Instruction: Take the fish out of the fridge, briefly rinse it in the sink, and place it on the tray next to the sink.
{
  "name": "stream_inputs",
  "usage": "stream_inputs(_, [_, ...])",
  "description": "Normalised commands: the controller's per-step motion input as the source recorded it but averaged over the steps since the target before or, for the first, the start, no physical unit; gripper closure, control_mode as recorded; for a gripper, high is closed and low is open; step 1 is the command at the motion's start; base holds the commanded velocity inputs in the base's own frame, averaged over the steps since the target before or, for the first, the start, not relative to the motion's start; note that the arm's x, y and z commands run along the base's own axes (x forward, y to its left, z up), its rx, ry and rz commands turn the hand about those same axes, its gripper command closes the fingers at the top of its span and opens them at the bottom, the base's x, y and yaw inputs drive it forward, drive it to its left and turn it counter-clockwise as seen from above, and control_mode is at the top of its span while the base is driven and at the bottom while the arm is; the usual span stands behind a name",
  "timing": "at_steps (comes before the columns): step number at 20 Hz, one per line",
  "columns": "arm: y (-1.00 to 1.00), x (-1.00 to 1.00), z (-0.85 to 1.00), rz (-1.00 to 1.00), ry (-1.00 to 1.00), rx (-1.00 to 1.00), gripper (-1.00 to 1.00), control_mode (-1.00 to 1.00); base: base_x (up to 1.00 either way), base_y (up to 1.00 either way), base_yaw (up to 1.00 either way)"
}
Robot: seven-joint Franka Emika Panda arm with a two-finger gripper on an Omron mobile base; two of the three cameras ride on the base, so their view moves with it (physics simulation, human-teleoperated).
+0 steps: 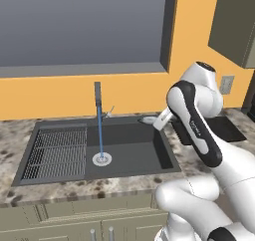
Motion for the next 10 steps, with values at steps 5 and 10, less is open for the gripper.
stream_inputs(5, [0.03,0.0,-0.29,0.01,-0.22,0.17,1.0,-1.0,0.0,0.0,0.0])
stream_inputs(10, [0.0,0.0,-0.4,0.02,-0.09,0.23,1.0,-1.0,0.0,0.0,0.0])
